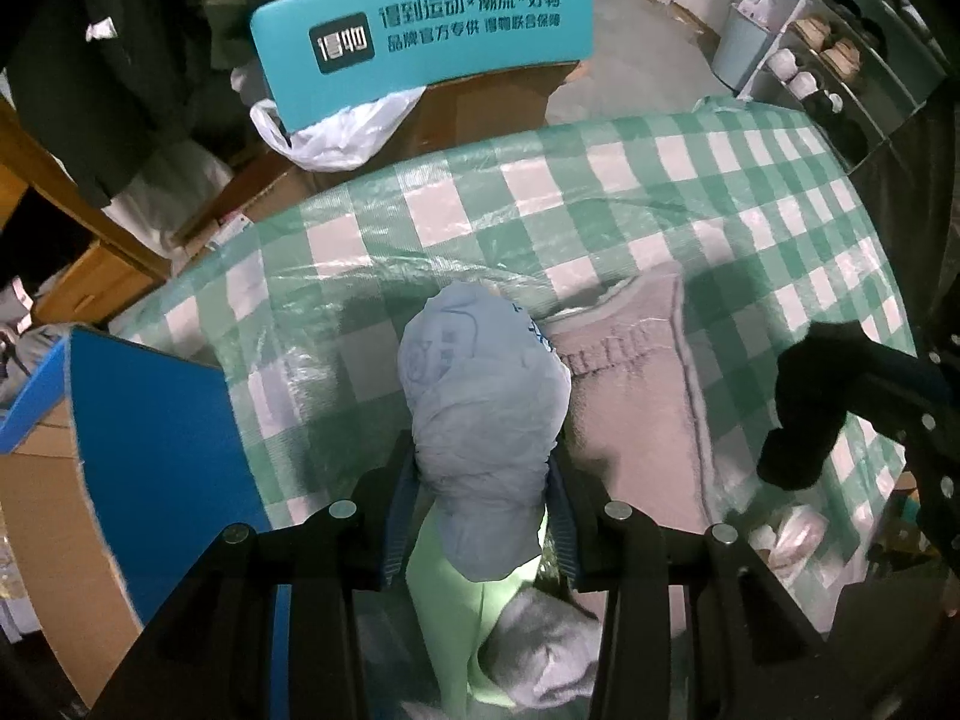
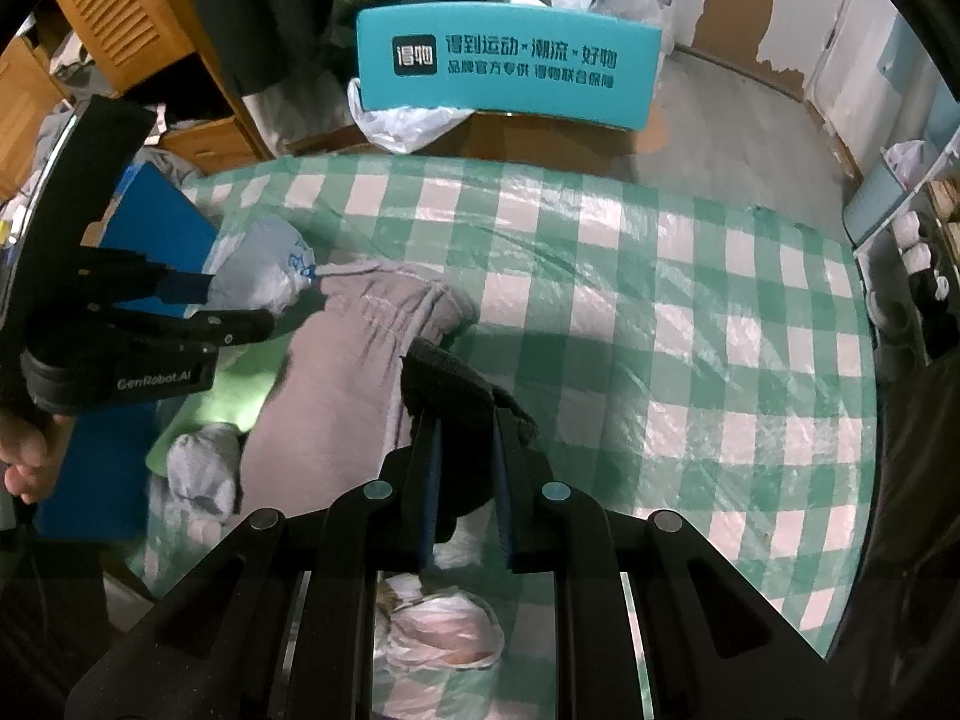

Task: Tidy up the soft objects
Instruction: 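Lift the white sock with the left tool while the right carries the black sock toward the box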

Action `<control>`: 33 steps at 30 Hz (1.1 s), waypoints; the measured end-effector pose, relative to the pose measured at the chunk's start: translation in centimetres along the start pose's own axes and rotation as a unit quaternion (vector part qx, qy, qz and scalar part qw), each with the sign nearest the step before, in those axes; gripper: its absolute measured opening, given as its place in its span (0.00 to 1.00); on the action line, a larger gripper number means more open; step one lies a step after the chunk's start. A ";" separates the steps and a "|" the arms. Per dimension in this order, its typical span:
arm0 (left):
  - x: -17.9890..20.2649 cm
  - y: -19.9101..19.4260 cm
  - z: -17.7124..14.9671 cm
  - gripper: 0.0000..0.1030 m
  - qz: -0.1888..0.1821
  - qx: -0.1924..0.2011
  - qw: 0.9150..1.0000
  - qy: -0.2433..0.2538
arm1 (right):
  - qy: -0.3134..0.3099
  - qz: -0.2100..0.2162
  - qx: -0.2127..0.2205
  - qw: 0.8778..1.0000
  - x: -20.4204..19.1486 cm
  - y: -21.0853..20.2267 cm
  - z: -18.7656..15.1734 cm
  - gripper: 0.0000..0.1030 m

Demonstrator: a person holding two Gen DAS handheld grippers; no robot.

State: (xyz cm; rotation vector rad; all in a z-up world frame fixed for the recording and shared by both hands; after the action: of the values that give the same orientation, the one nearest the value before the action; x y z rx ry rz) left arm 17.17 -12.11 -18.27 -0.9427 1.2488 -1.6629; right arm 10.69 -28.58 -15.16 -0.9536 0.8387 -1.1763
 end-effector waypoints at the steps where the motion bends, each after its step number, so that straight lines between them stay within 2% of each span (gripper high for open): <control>1: 0.0 -0.3 0.0 0.39 0.001 0.002 1.000 0.001 | 0.000 0.000 0.002 1.000 0.0 -0.2 0.0 0.15; 33: -0.7 -10.3 -6.2 0.39 0.021 0.073 0.997 0.008 | -0.018 0.011 0.059 0.998 -3.6 -6.9 0.9 0.15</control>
State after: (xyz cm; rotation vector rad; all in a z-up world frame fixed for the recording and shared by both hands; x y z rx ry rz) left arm 9.96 -7.69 -9.76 -0.8104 1.1324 -1.7069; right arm 8.28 -25.70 -8.26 -0.8631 0.7414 -1.1737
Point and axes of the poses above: each gripper's, at about its wrist camera, not at the fingertips, and y roughly the way its jaws point, x to its right, z to its top, the point moved 4 cm from there along y, roughly the way its jaws point, and after that the axes turned 4 degrees about -z, right-handed, at the moved point
